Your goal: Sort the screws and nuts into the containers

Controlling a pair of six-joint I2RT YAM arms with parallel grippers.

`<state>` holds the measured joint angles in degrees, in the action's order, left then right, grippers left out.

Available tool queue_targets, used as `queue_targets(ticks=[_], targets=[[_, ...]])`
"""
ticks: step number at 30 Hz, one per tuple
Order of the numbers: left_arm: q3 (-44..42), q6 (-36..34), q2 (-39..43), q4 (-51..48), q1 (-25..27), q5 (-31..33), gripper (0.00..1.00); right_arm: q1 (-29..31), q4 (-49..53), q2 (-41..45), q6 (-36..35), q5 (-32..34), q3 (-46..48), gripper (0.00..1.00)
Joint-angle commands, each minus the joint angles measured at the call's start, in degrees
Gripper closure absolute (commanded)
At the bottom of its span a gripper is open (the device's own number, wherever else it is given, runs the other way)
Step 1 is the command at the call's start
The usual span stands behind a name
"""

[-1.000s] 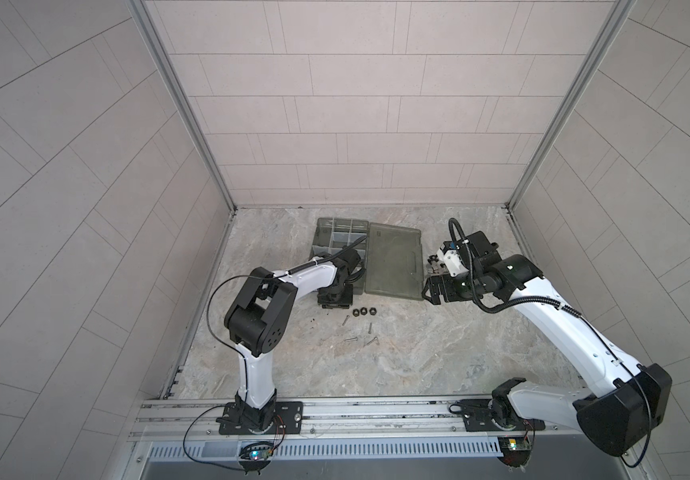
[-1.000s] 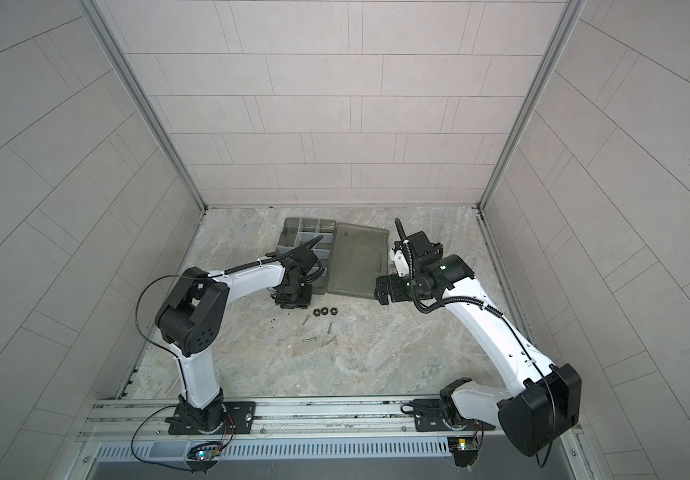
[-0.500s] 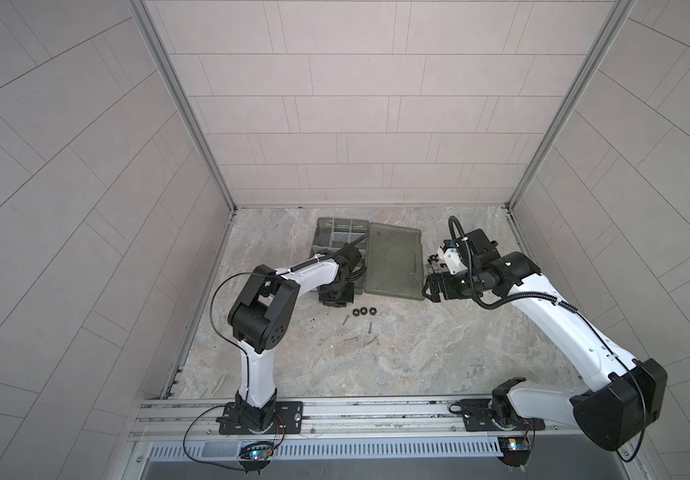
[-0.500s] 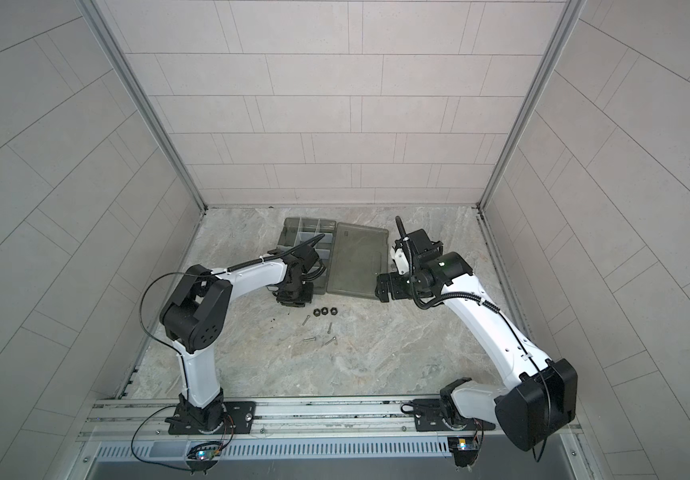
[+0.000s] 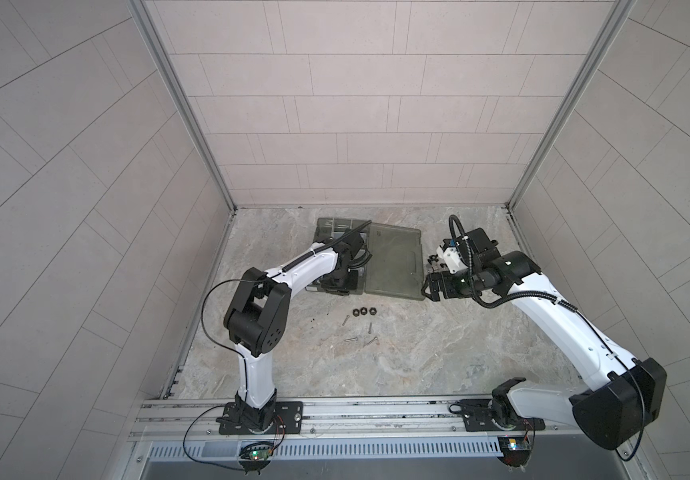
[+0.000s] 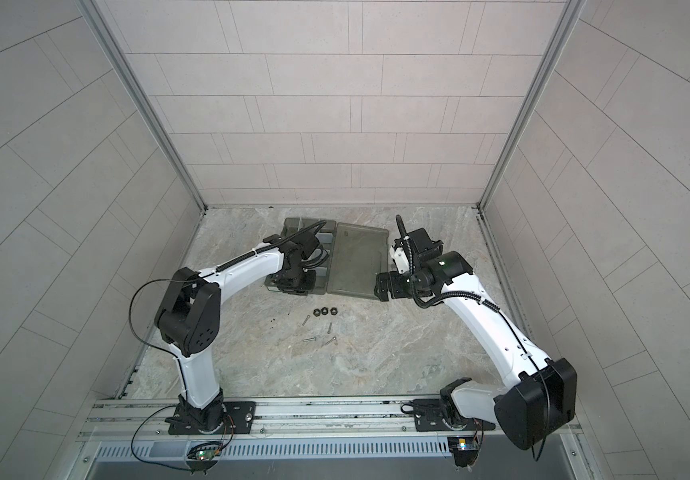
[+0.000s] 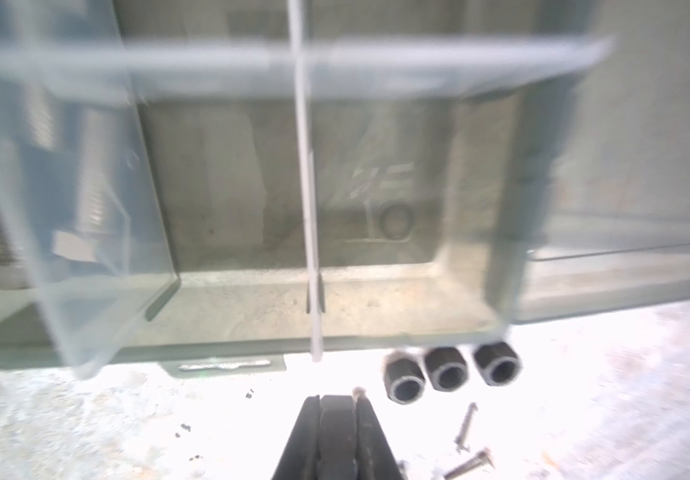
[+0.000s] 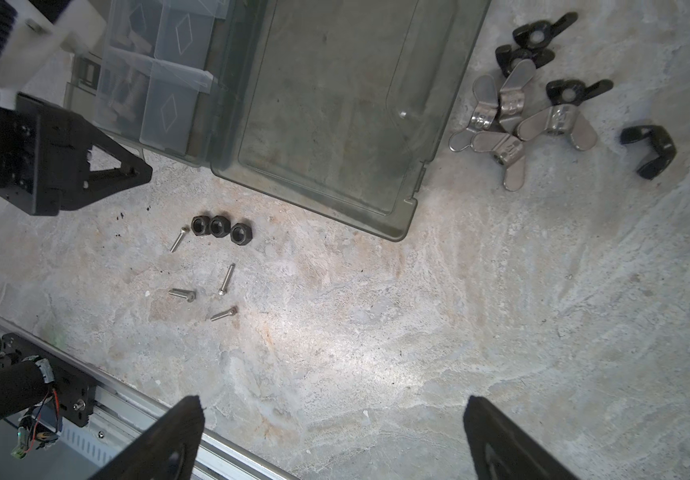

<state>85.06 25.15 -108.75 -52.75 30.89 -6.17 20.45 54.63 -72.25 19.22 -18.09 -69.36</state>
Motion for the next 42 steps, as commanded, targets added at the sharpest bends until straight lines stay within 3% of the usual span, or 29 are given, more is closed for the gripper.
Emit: queue_targets(ticks=[1, 16, 30, 40, 42], targets=[[5.2, -2.21, 1.09, -4.94, -0.04, 1.22, 0.88, -0.32, 0.06, -0.45, -0.77, -0.31, -2.42, 0.01], [27.67, -7.22, -11.64, -10.56, -5.63, 1.08, 0.88, -1.01, 0.43, -7.95, -1.27, 0.86, -11.31, 0.01], [38.07, -8.46, -22.05, -12.54, -10.1, -1.25, 0.88, -2.84, 4.74, -20.97, -1.47, 1.02, -24.03, 0.01], [39.84, -9.89, -26.25, -14.38, -11.03, -1.46, 0.89, -4.97, 7.02, -24.66, -1.98, 0.5, -27.32, 0.01], [39.92, -10.33, -26.38, -14.7, -11.03, -1.55, 0.76, -5.19, 6.98, -24.92, -1.94, 0.4, -27.29, 0.01]])
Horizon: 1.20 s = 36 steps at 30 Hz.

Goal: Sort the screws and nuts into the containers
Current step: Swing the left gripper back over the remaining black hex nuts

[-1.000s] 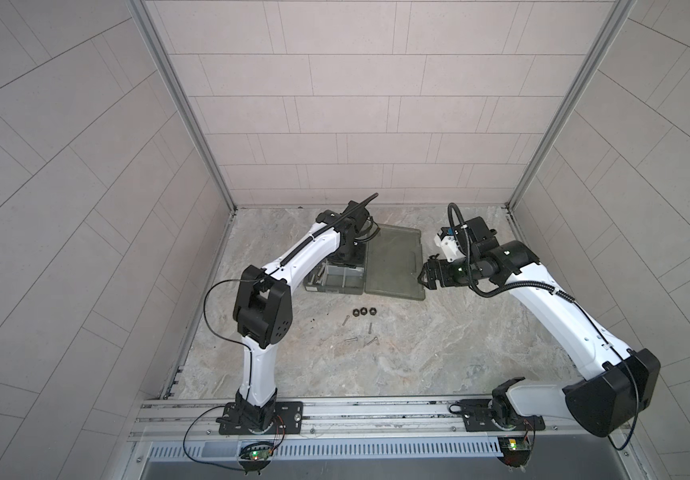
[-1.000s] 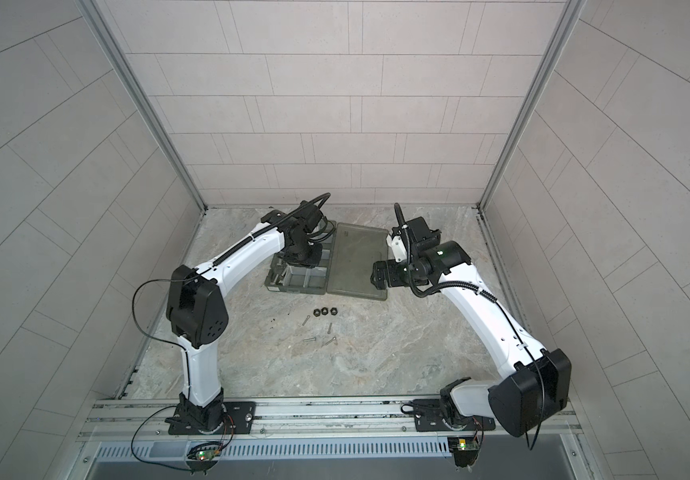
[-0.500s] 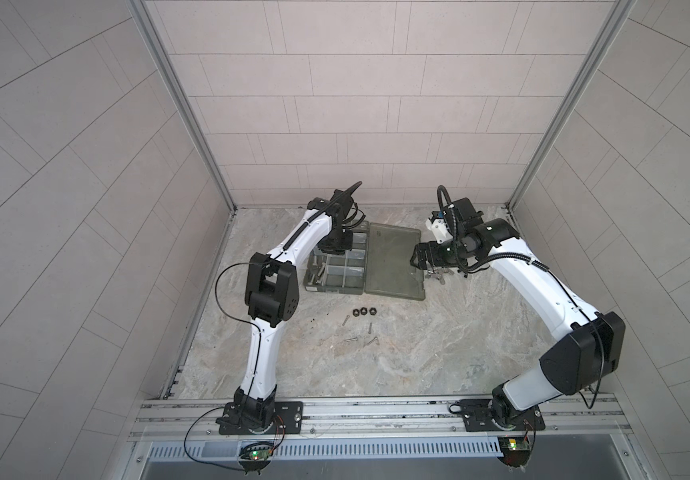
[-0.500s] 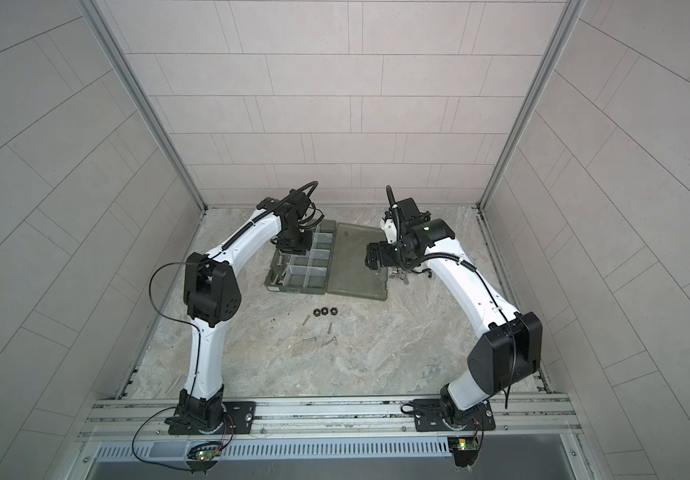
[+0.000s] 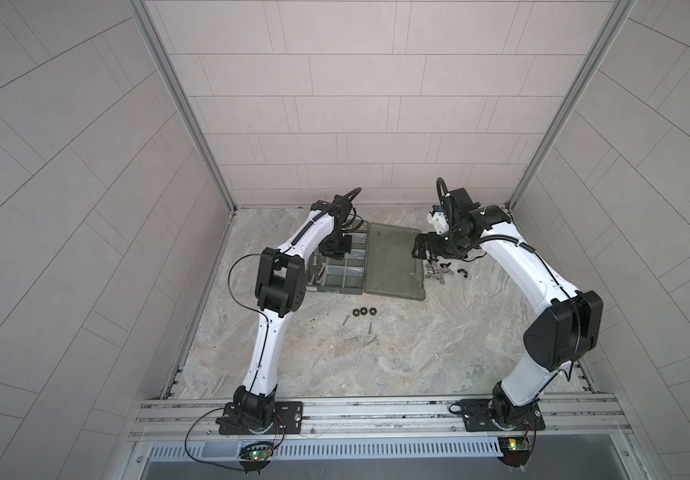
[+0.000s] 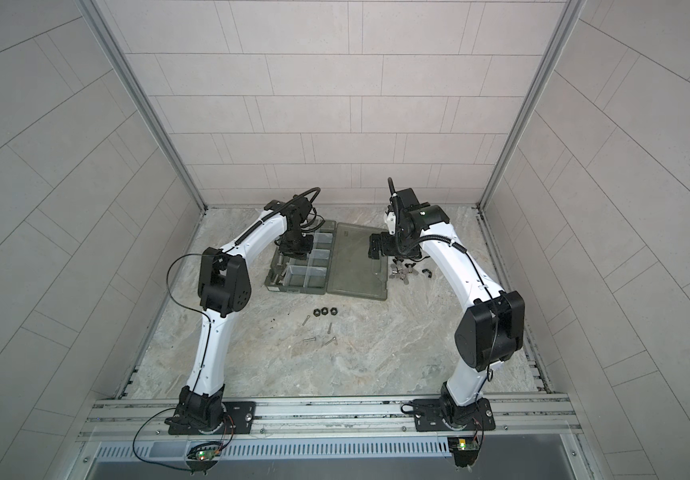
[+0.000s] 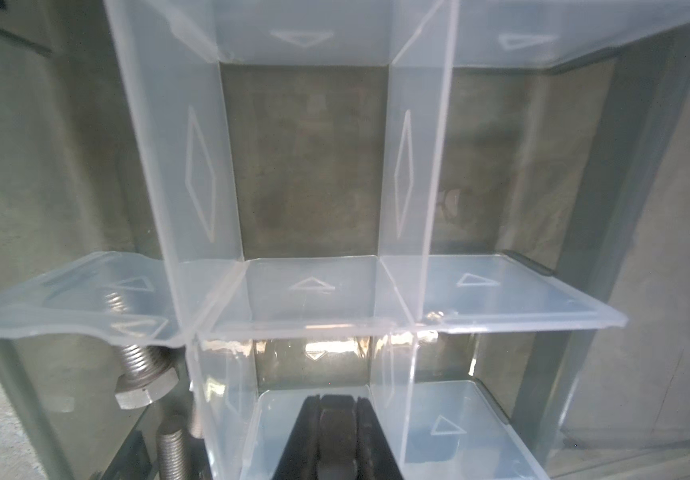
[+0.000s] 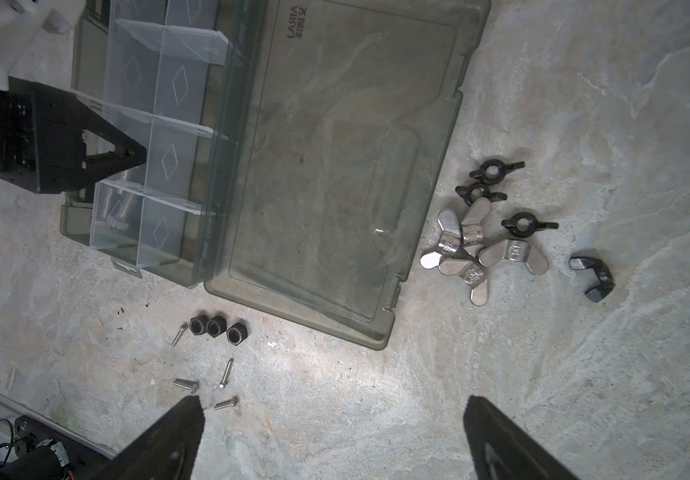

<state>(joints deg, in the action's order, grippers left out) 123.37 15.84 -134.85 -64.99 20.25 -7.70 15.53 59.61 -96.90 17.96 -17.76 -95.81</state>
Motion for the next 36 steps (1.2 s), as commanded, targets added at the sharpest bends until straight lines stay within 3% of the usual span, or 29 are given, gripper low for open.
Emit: queue_targets(ticks=[1, 4, 9, 13, 28, 36], targets=[[1.69, -1.15, -0.28, -2.63, -0.39, -0.03, 0.71, -0.37, 2.05, -0.33, -0.71, 0.02, -0.95, 0.01], [2.14, -1.16, 0.28, -2.81, -0.39, 0.44, 0.57, -0.58, 2.05, -0.4, -0.63, 0.08, -1.13, 0.01], [2.92, -0.98, 2.45, -4.18, -0.3, 0.68, 0.57, -0.68, 2.06, 0.28, -0.37, -0.26, -0.71, 0.01], [-1.56, -0.21, 7.6, -3.3, 0.61, 1.03, 0.57, -0.68, 1.68, 1.67, -0.06, -1.13, 1.2, 0.01], [-39.63, 2.27, 30.71, 11.78, 13.59, 2.86, 0.55, 0.86, -3.42, 16.43, 3.22, -2.79, 20.43, 0.01], [-51.09, 1.87, 34.83, 19.58, 14.73, -0.65, 0.47, 1.52, -4.24, 25.35, 4.63, -2.76, 27.56, 0.01]])
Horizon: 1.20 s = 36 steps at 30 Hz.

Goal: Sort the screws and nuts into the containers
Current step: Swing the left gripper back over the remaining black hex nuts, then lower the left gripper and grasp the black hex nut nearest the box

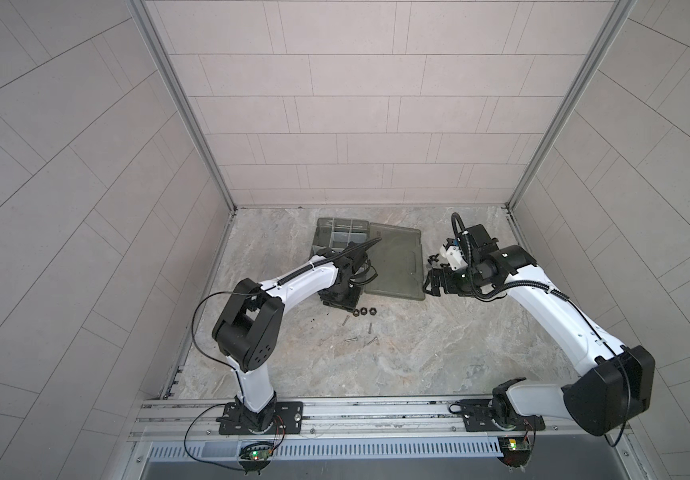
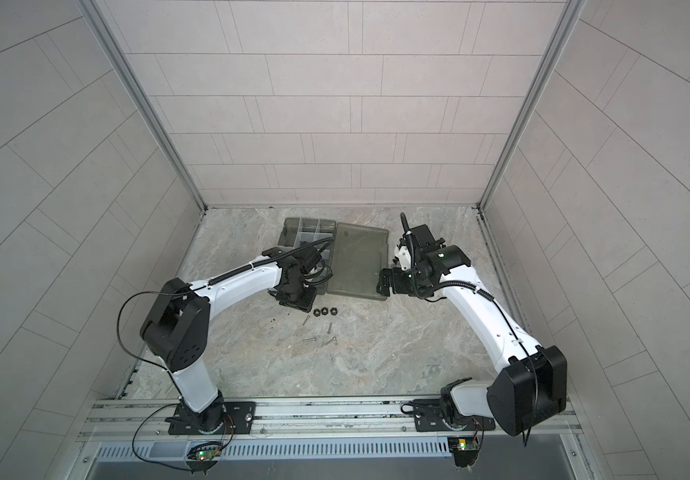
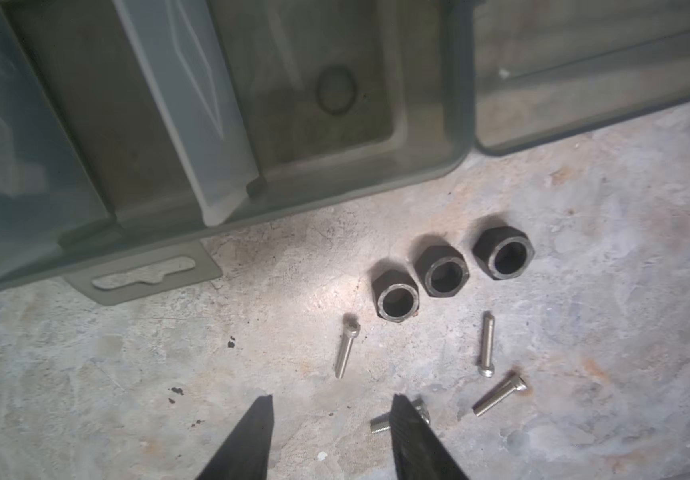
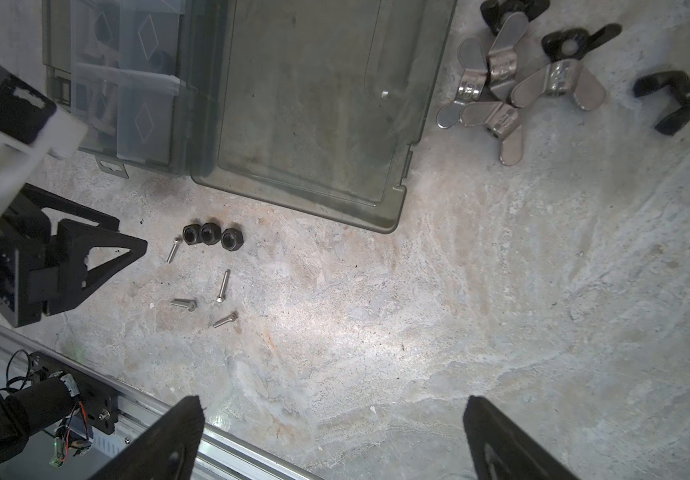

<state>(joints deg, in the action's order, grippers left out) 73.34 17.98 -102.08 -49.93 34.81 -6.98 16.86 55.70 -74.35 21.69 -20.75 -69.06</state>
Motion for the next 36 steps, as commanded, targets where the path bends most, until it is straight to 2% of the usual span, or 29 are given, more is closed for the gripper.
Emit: queue_targets(ticks=[1, 9, 20, 36], targets=[[-1.34, -0.63, 1.64, 5.09, 0.28, -1.53, 0.47, 0.19, -0.32, 3.67, 0.77, 0.37, 1.45, 0.01], [-2.27, -1.19, -1.24, 8.42, 0.78, -2.59, 0.43, 0.19, 0.93, 7.32, 0.27, 0.61, 3.87, 0.01], [-4.07, -1.9, -1.03, 9.71, 3.12, -2.77, 0.39, 0.19, -0.94, 10.63, 0.24, 1.82, 6.42, 0.01], [-4.18, -4.21, -6.09, 11.0, 3.43, -1.17, 0.41, 0.19, -0.75, 10.8, 0.19, 2.87, 6.58, 0.01]])
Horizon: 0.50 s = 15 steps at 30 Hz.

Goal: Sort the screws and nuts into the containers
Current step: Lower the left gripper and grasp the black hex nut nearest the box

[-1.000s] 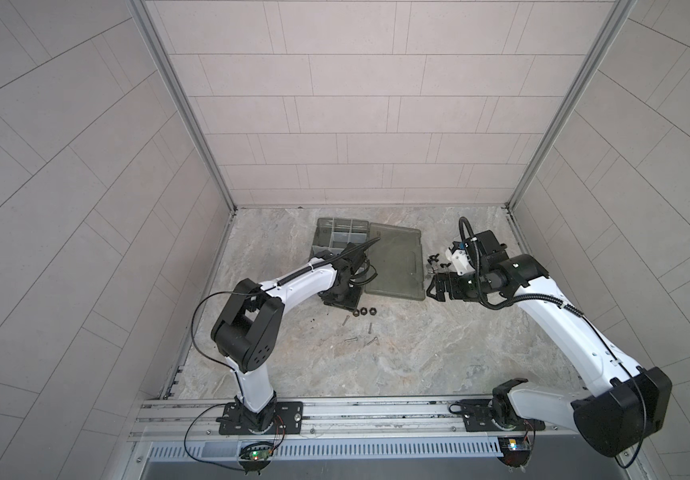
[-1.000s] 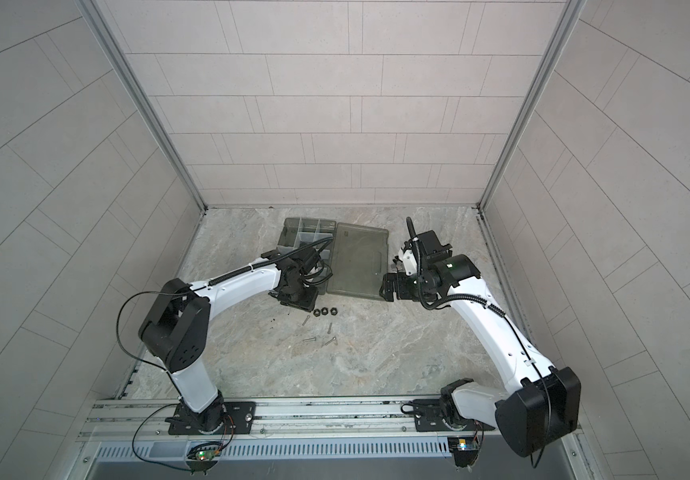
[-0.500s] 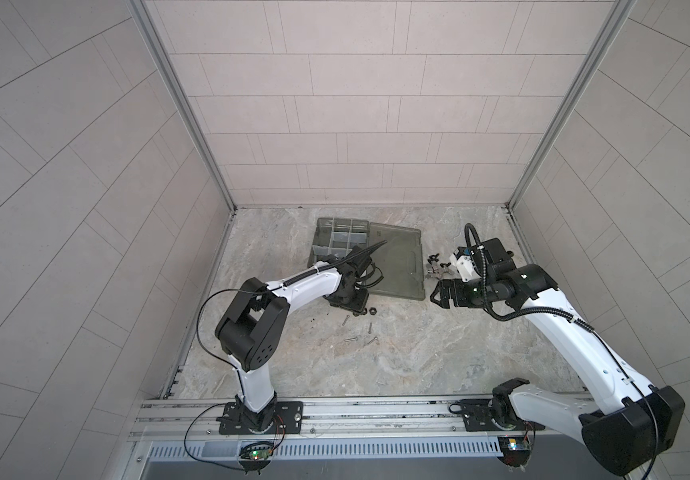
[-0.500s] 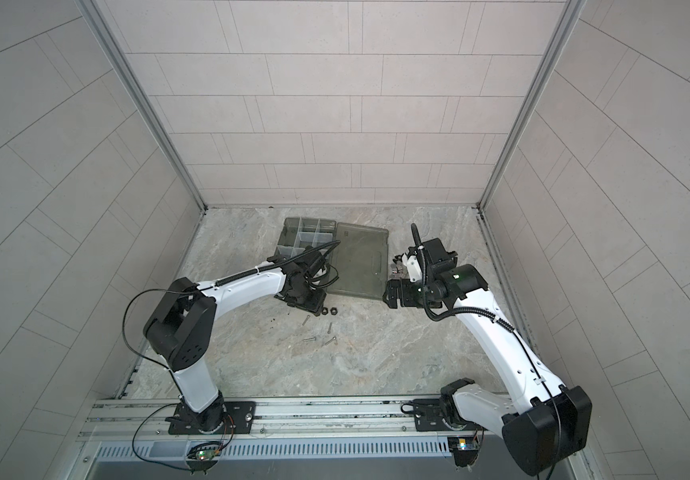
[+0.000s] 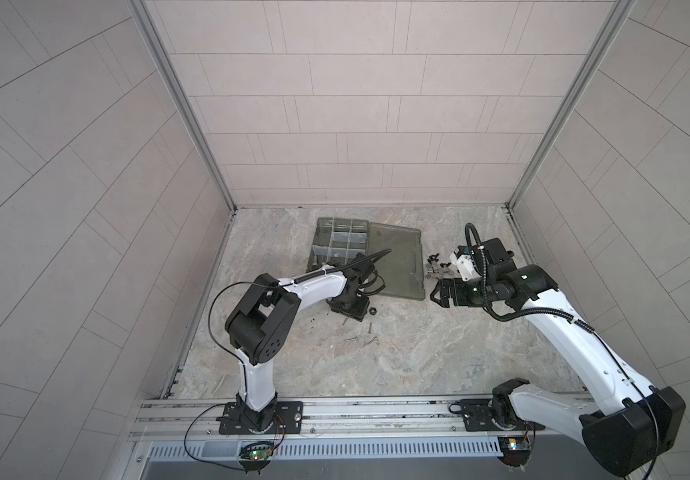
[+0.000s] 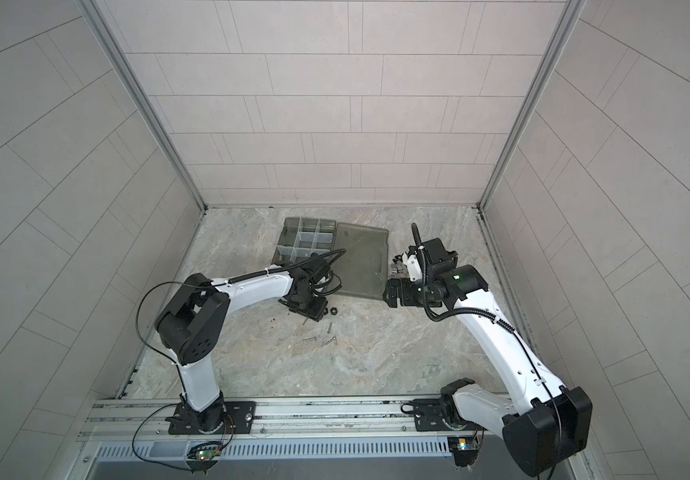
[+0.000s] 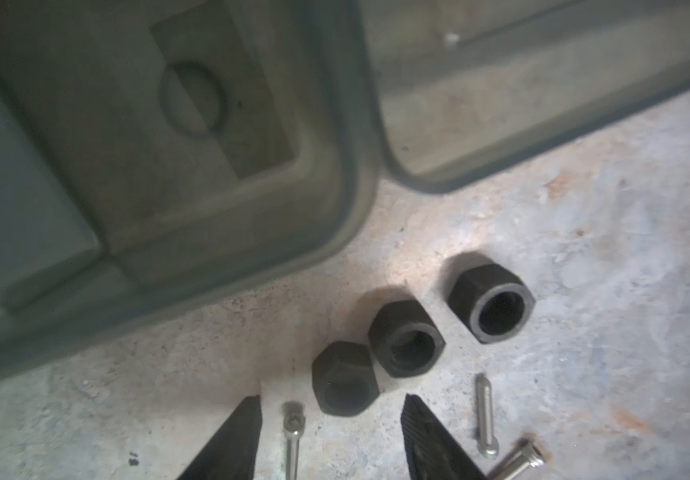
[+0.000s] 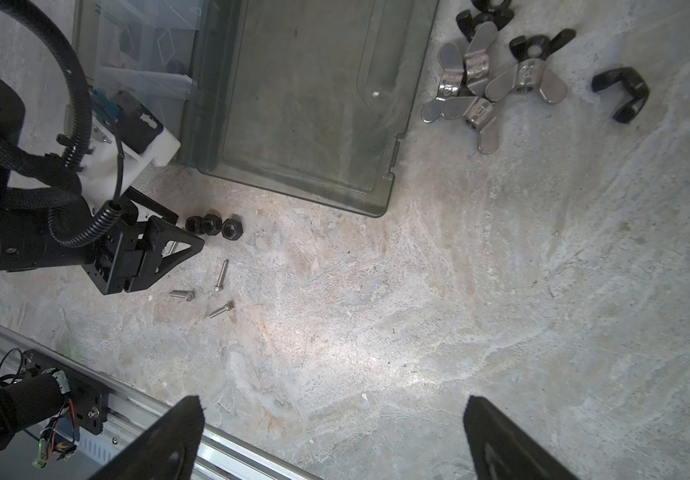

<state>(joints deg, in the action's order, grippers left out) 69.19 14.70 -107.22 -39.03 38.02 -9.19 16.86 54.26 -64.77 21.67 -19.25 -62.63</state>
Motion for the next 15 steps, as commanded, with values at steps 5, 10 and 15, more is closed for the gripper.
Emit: queue_targets(ticks=[5, 10, 15], targets=[[0.24, -1.32, -1.54, 0.35, 0.21, 1.82, 0.43, 0.14, 0.79, 1.14, 0.21, 1.65, 0.12, 0.01], [1.03, -1.79, -2.67, 0.19, 0.27, 1.62, 0.47, 0.1, 0.83, 0.88, 0.26, 1.97, -0.02, 0.01], [1.73, -2.63, -3.32, 0.02, 0.21, 1.49, 0.48, 0.1, 0.77, 0.68, 0.22, 2.11, 0.01, 0.01]])
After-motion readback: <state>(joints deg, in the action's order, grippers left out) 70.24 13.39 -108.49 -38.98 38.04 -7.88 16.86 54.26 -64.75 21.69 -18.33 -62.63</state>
